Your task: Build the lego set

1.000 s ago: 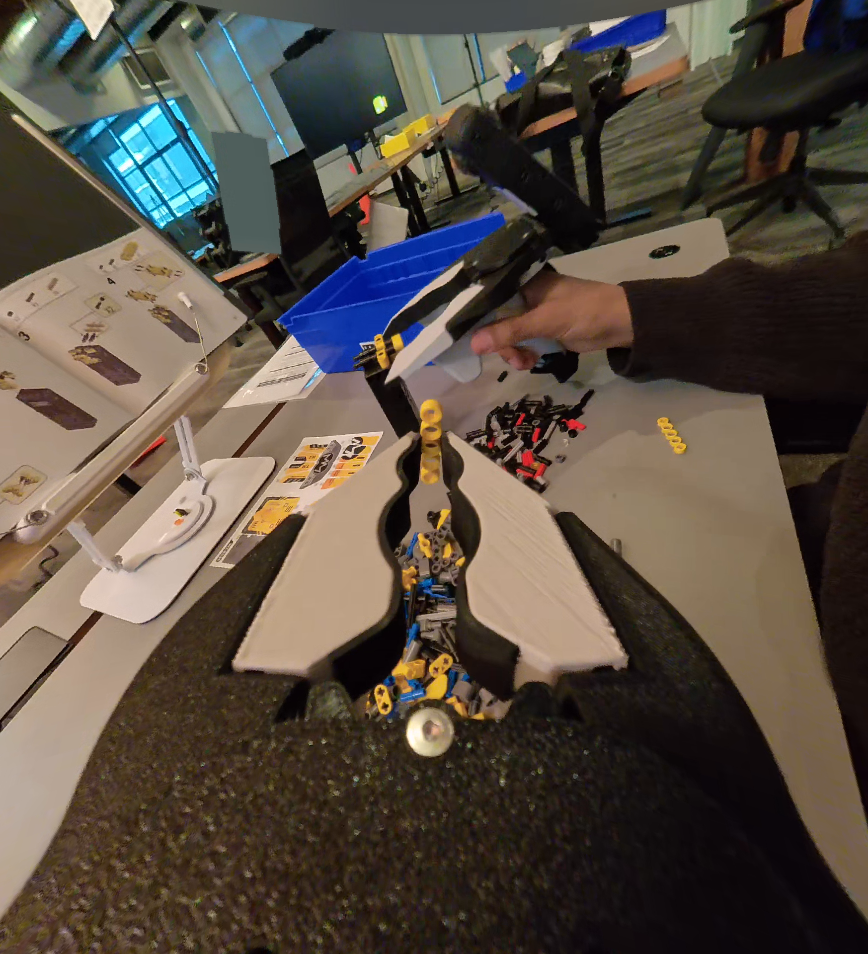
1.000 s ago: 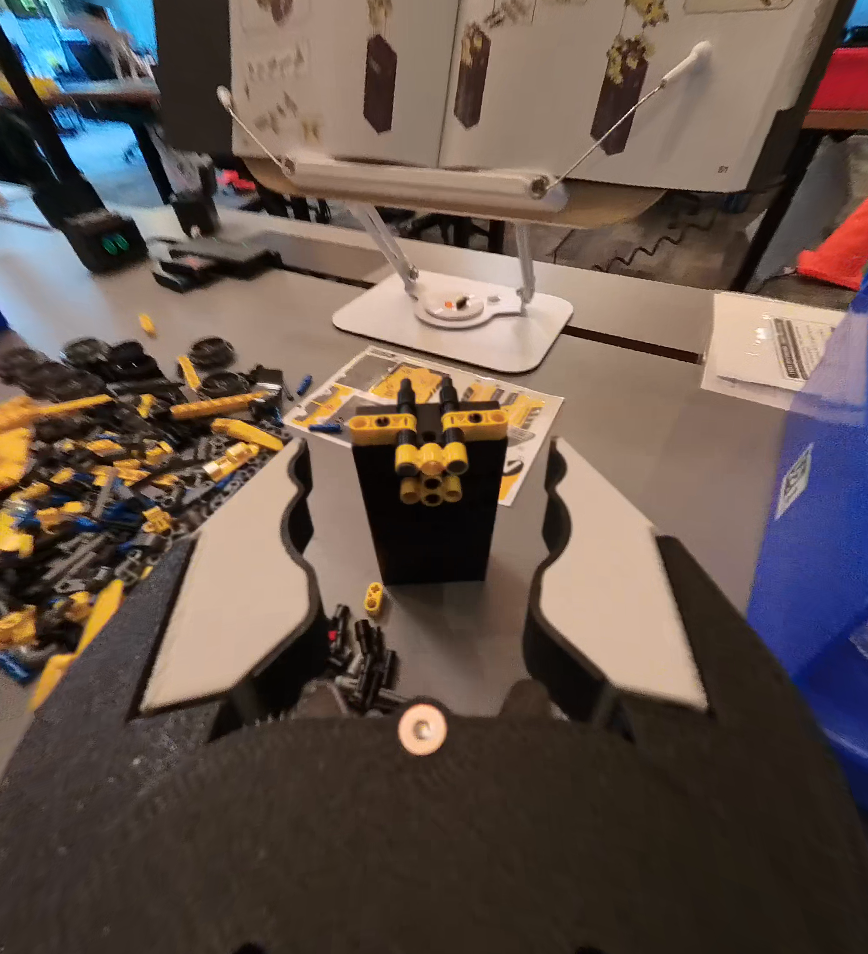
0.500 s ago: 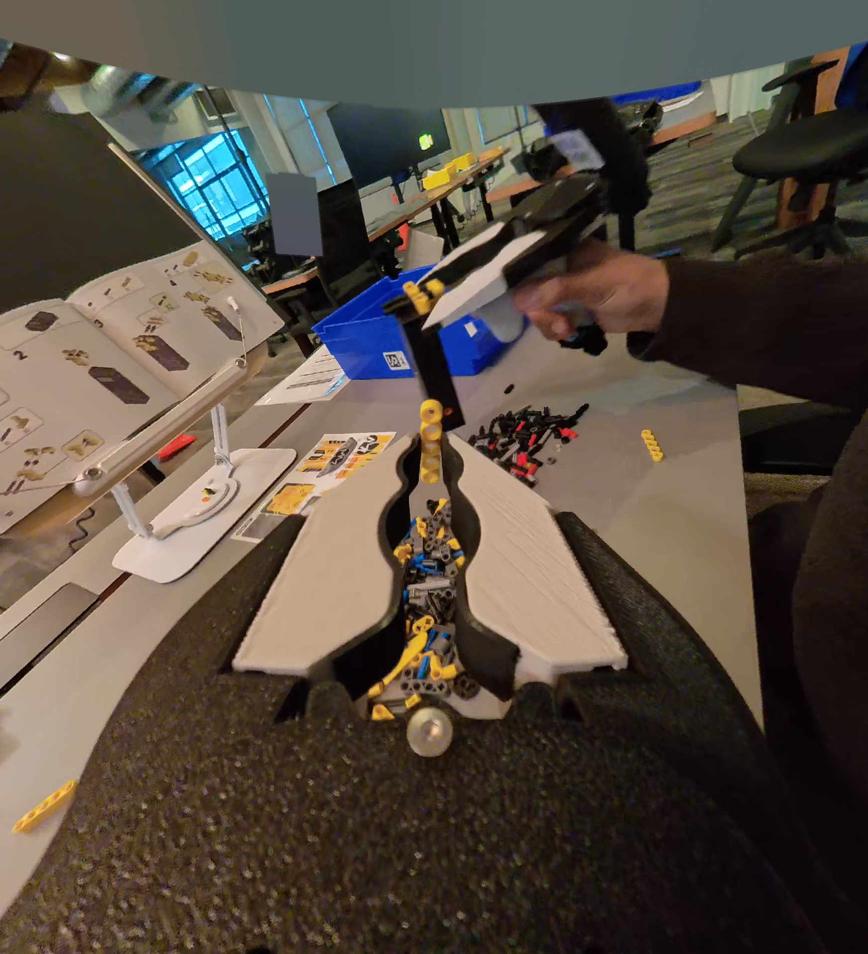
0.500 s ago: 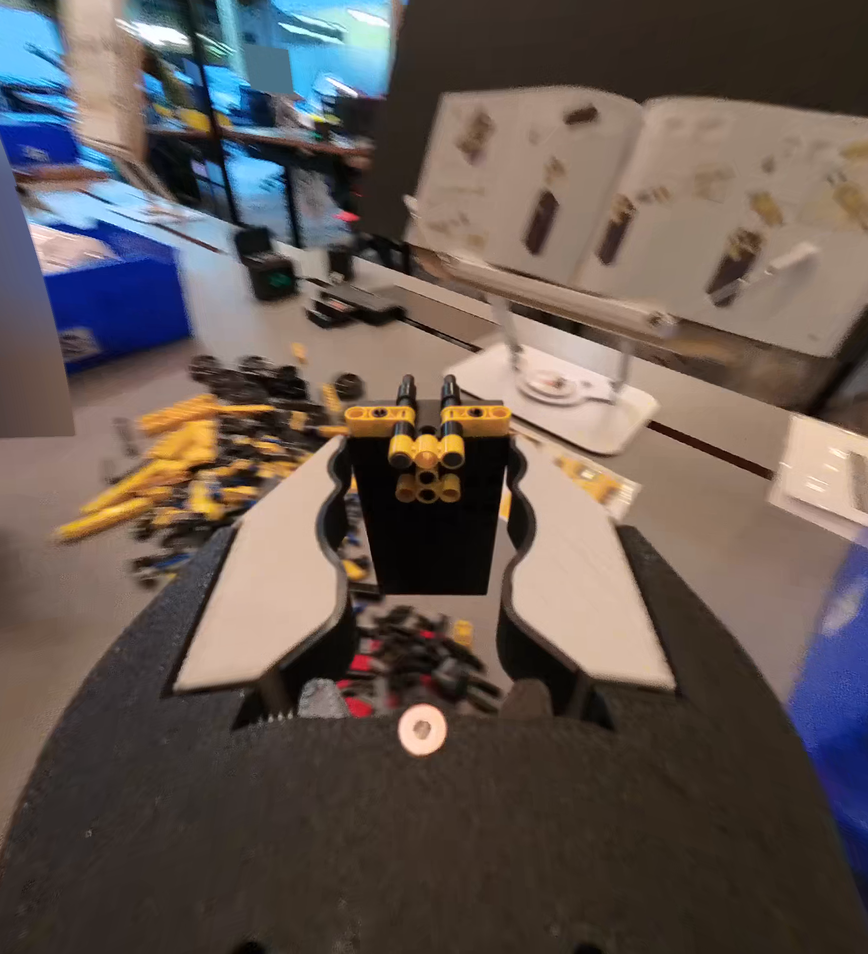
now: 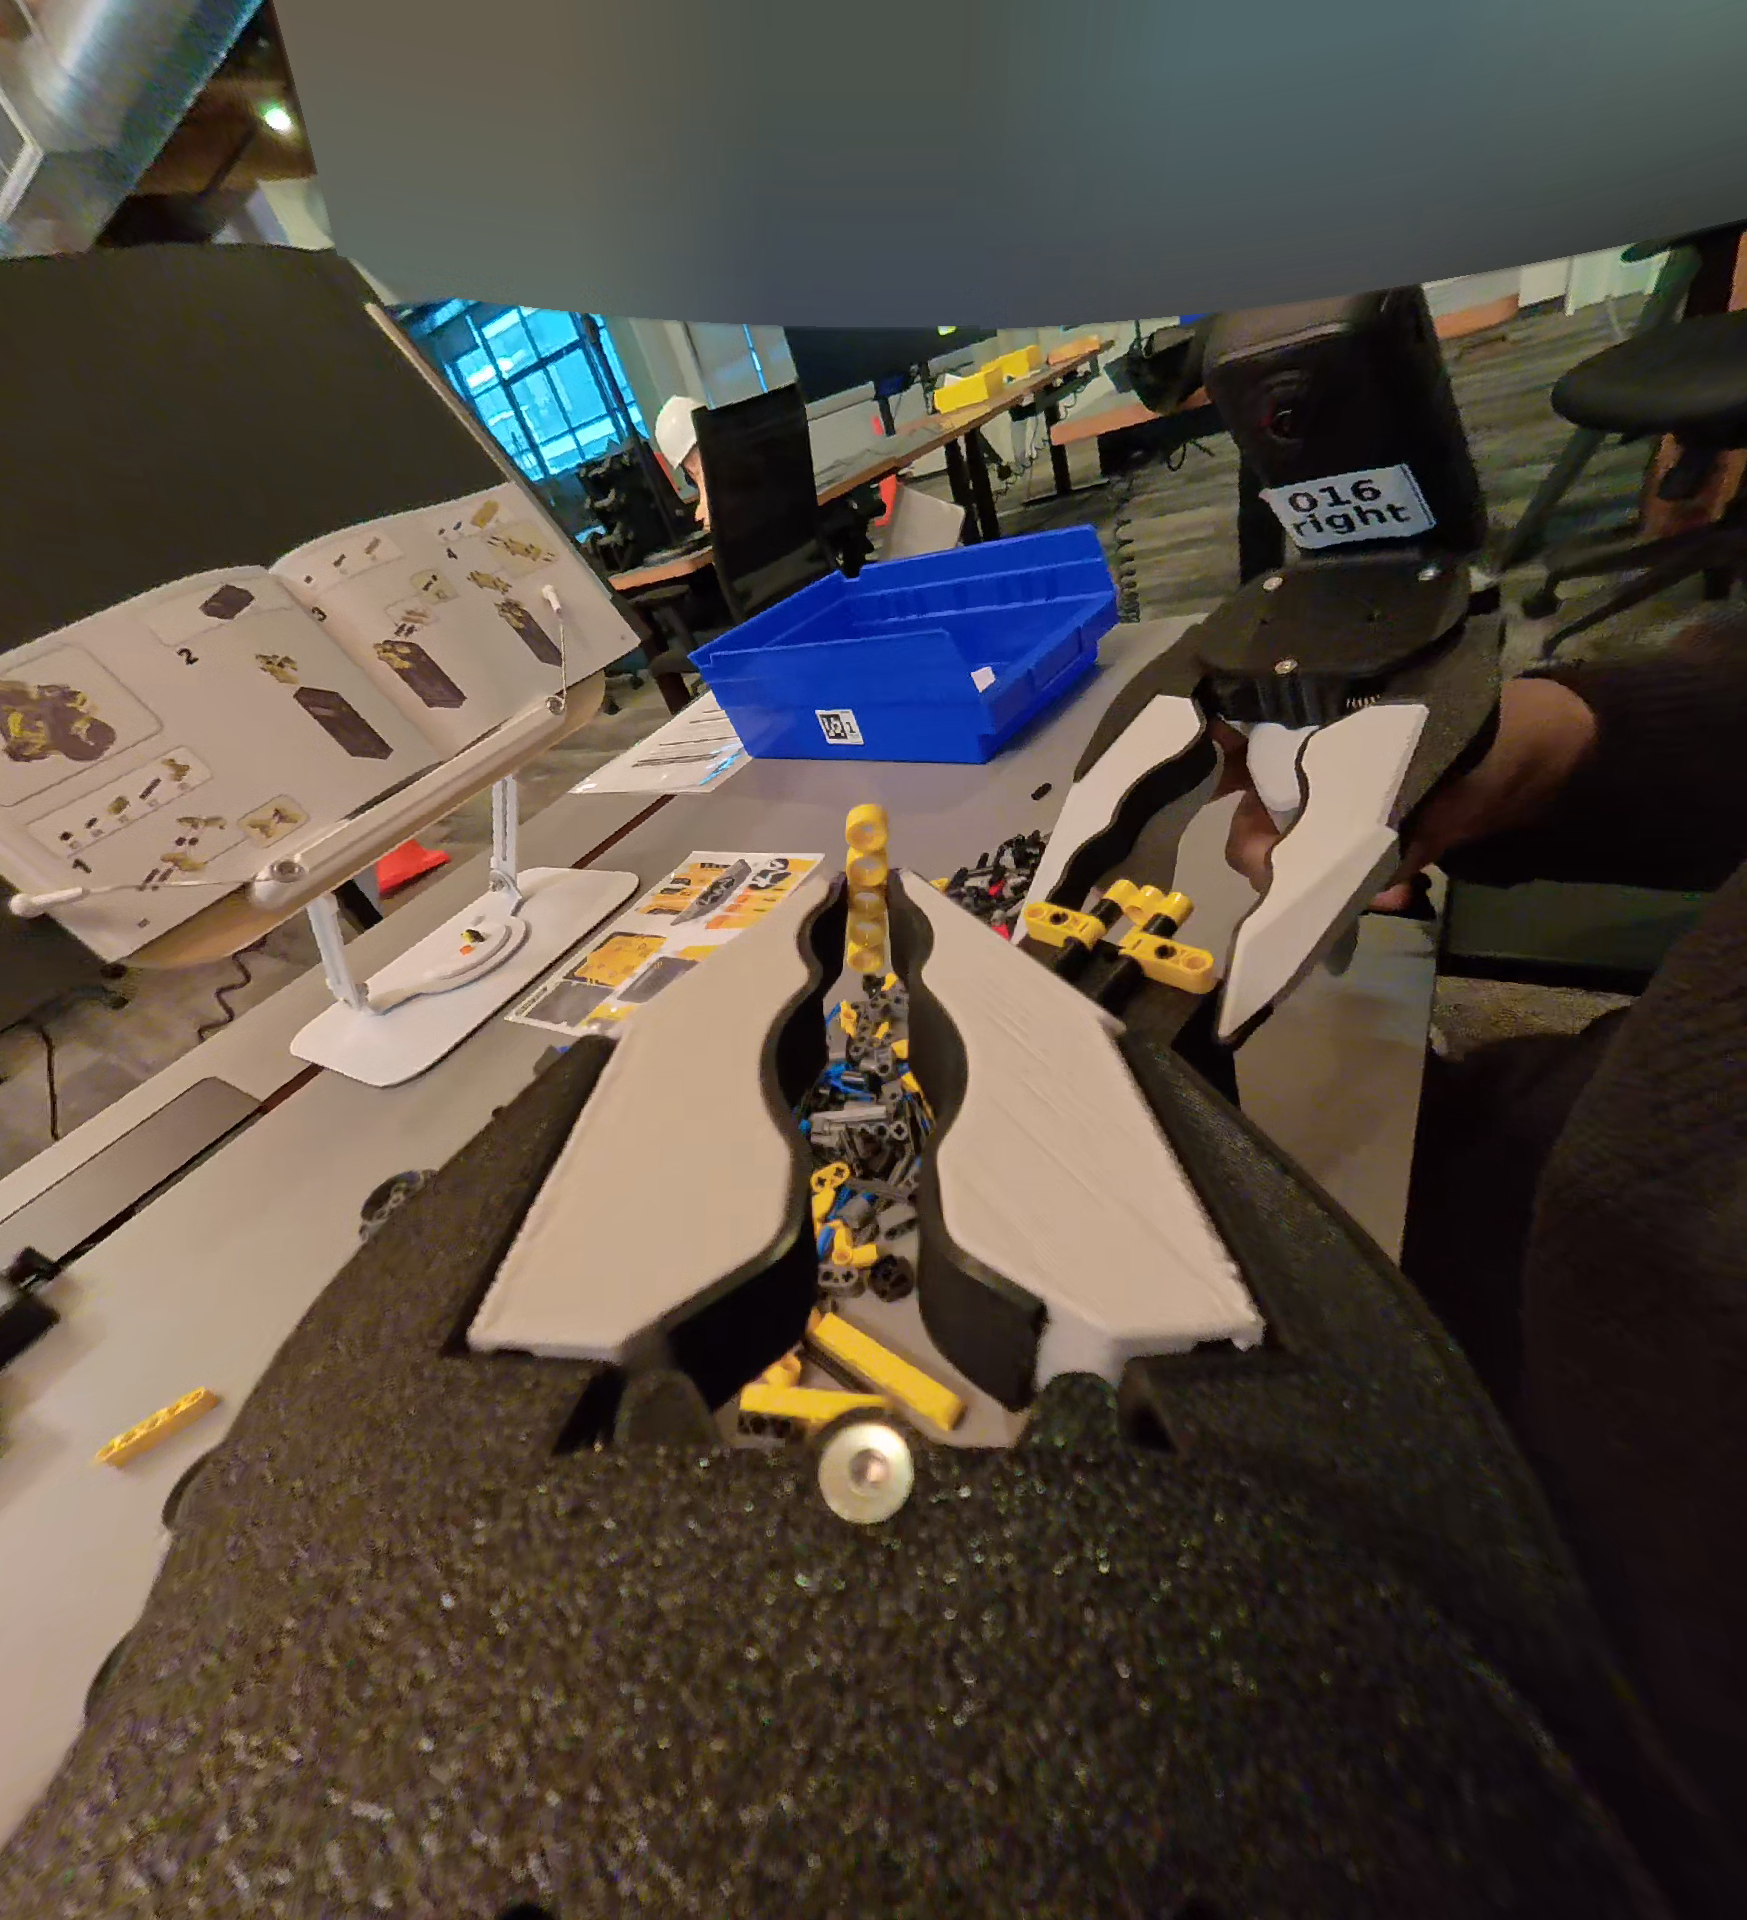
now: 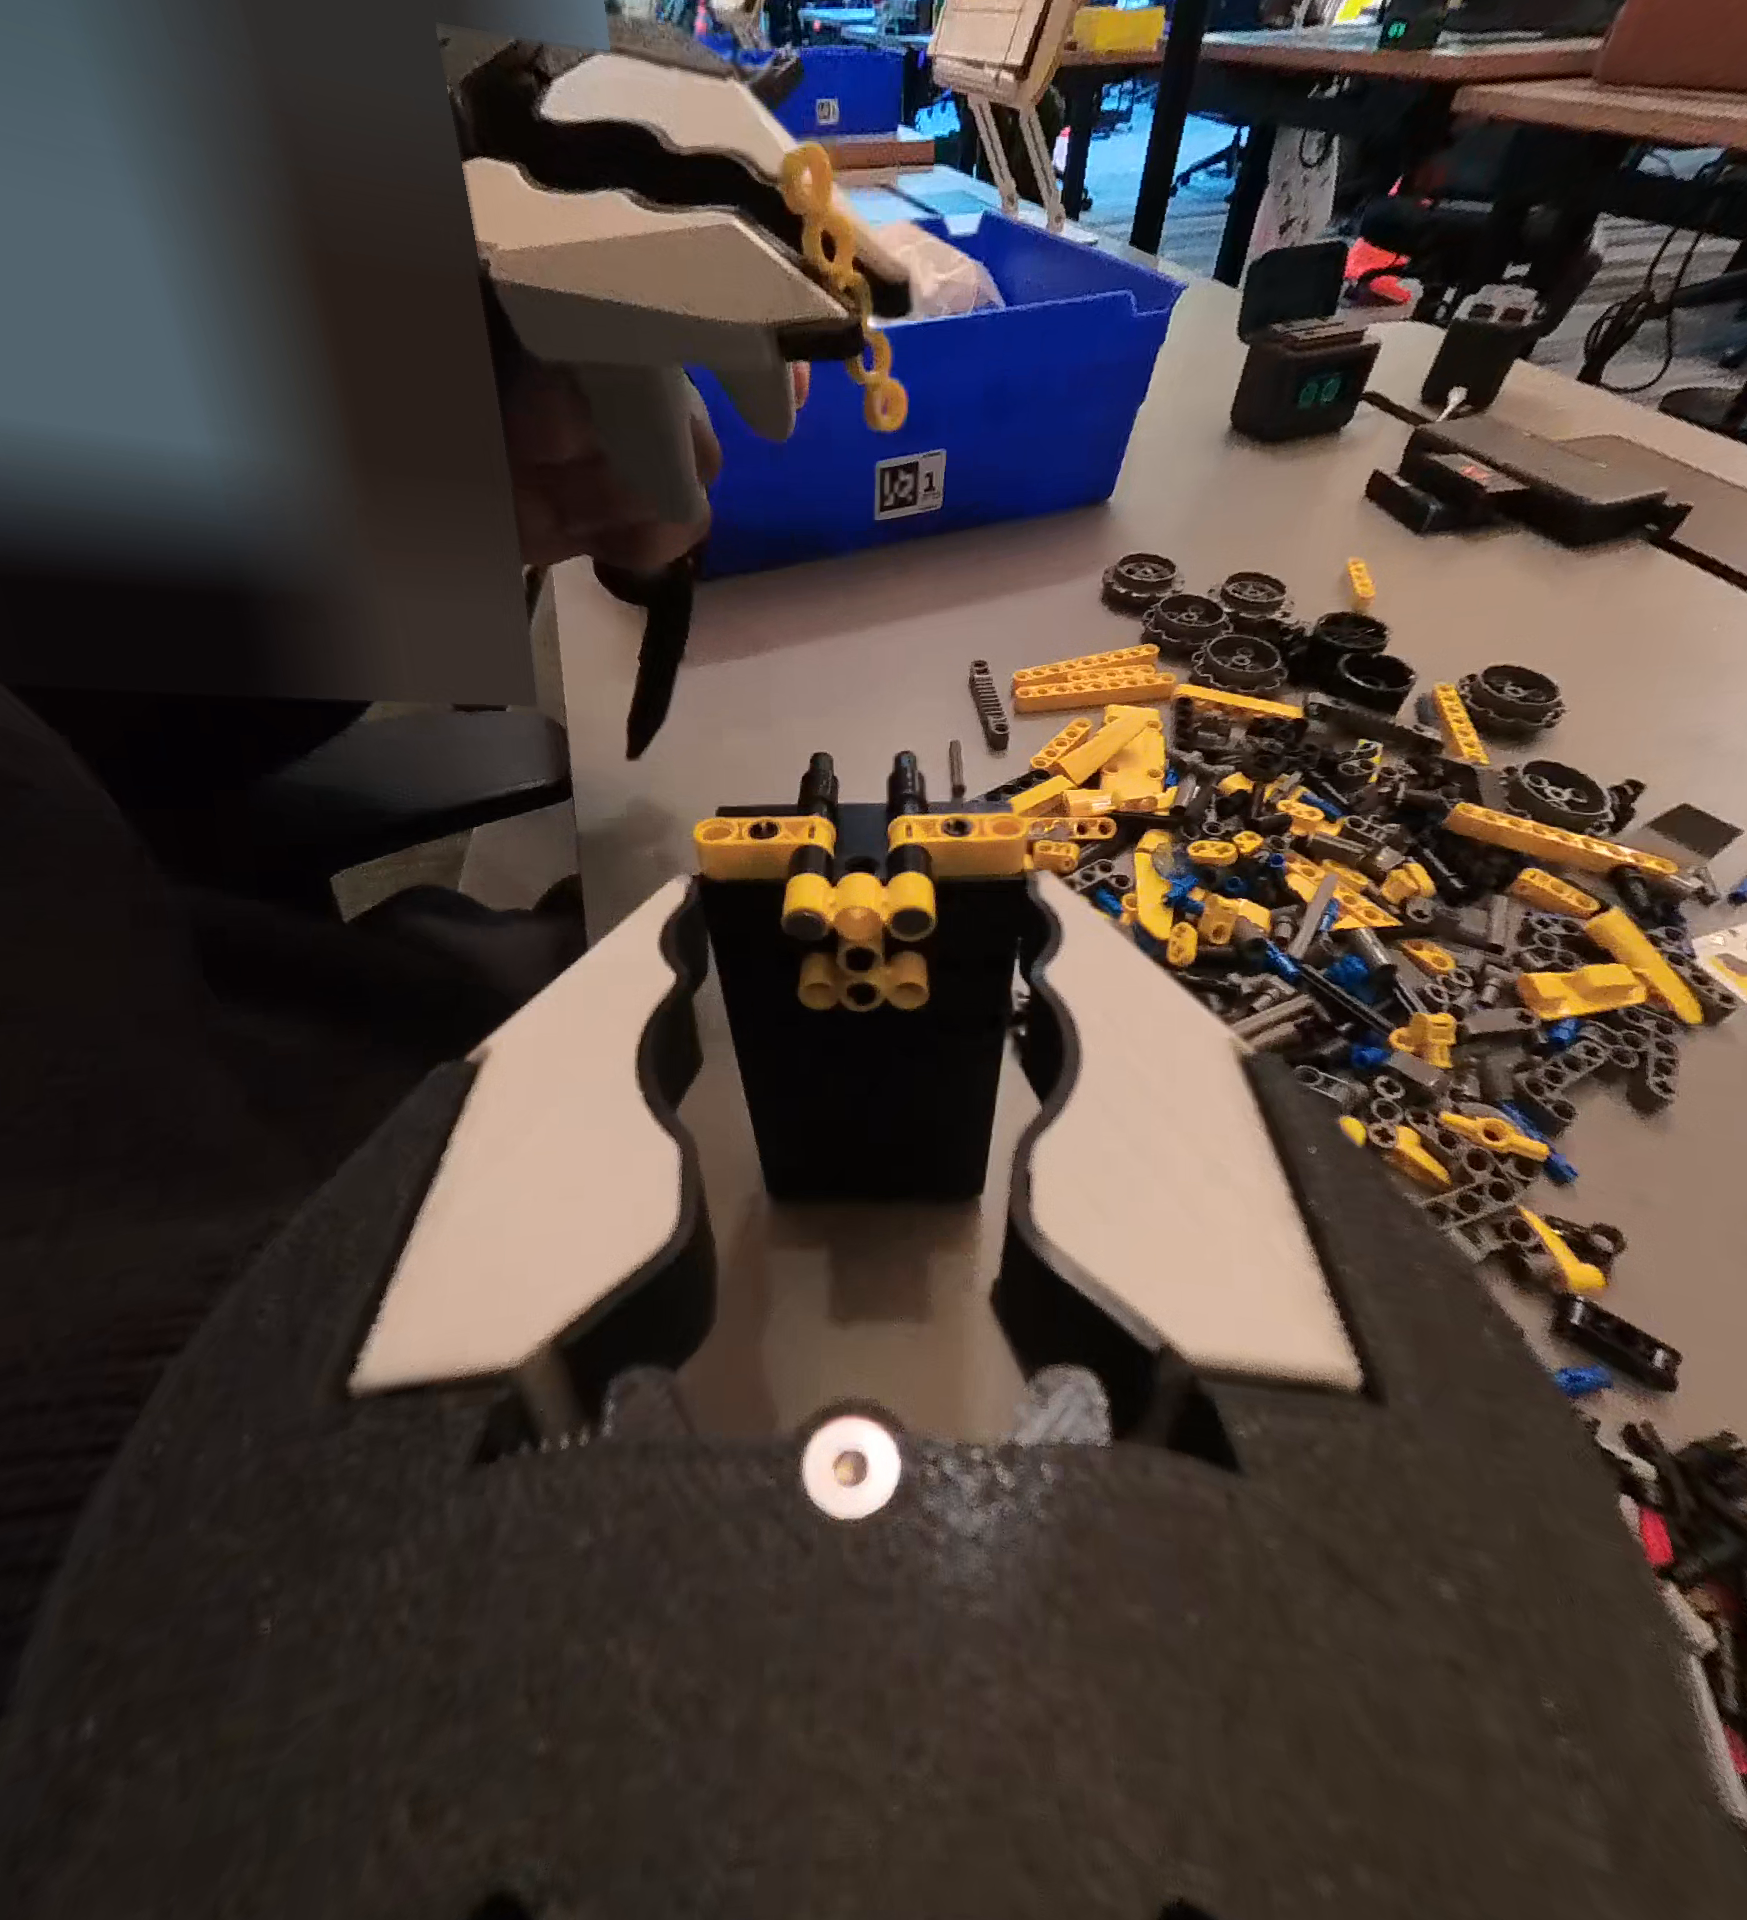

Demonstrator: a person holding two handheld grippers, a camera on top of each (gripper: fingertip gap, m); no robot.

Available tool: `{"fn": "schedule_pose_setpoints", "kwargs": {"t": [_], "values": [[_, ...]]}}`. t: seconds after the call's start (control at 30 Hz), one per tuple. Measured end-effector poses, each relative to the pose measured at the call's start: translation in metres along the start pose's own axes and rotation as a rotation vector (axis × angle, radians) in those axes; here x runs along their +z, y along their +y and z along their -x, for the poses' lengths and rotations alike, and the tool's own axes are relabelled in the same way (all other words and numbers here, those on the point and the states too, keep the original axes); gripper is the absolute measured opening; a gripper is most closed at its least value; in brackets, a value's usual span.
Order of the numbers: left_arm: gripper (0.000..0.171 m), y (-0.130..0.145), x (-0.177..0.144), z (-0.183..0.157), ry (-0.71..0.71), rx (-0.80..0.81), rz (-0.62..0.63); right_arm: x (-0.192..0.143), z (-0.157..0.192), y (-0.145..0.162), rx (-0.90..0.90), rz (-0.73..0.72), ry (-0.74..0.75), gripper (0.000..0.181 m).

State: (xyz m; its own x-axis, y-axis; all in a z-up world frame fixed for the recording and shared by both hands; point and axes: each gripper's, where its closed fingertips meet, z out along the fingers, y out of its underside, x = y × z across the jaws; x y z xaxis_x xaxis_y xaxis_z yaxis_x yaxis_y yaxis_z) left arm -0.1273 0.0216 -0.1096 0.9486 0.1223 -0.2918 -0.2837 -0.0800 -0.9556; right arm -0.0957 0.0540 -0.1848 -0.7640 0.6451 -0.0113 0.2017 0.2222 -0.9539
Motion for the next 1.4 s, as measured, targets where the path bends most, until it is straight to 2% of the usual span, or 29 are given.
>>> {"fn": "schedule_pose_setpoints", "kwargs": {"t": [0.27, 0.4, 0.53, 0.7, 0.8, 0.93, 1.0, 1.23, 1.4], "values": [[0.006, -0.001, -0.013, -0.007, 0.026, -0.048, -0.019, -0.007, -0.002, 0.002, 0.080, -0.002, -0.039, 0.061], [0.006, -0.004, -0.011, -0.007, 0.046, -0.179, -0.049, -0.008, -0.005, 0.000, 0.078, 0.003, -0.027, 0.067], [0.006, -0.004, -0.006, -0.007, 0.112, -0.506, -0.065, -0.014, -0.009, -0.008, 0.036, -0.017, 0.005, 0.072], [0.006, -0.006, -0.001, -0.022, 0.384, -1.064, -0.057, -0.032, 0.002, -0.051, -0.147, -0.160, 0.008, 0.072], [0.006, -0.004, 0.002, -0.031, 0.514, -1.252, -0.033, -0.027, 0.020, -0.062, -0.319, -0.150, -0.040, 0.072], [0.006, 0.002, 0.009, -0.044, 0.568, -1.304, 0.033, -0.011, 0.032, -0.061, -0.570, -0.097, -0.042, 0.061], [0.006, 0.002, 0.008, -0.054, 0.616, -1.280, 0.079, -0.007, 0.033, -0.058, -0.634, -0.061, -0.053, 0.059], [0.006, 0.002, 0.000, -0.074, 0.743, -1.223, 0.185, -0.008, 0.044, -0.057, -0.632, -0.002, -0.223, 0.052], [0.006, 0.002, 0.002, -0.076, 0.773, -1.249, 0.179, -0.002, 0.050, -0.050, -0.692, 0.056, -0.250, 0.050]]}}
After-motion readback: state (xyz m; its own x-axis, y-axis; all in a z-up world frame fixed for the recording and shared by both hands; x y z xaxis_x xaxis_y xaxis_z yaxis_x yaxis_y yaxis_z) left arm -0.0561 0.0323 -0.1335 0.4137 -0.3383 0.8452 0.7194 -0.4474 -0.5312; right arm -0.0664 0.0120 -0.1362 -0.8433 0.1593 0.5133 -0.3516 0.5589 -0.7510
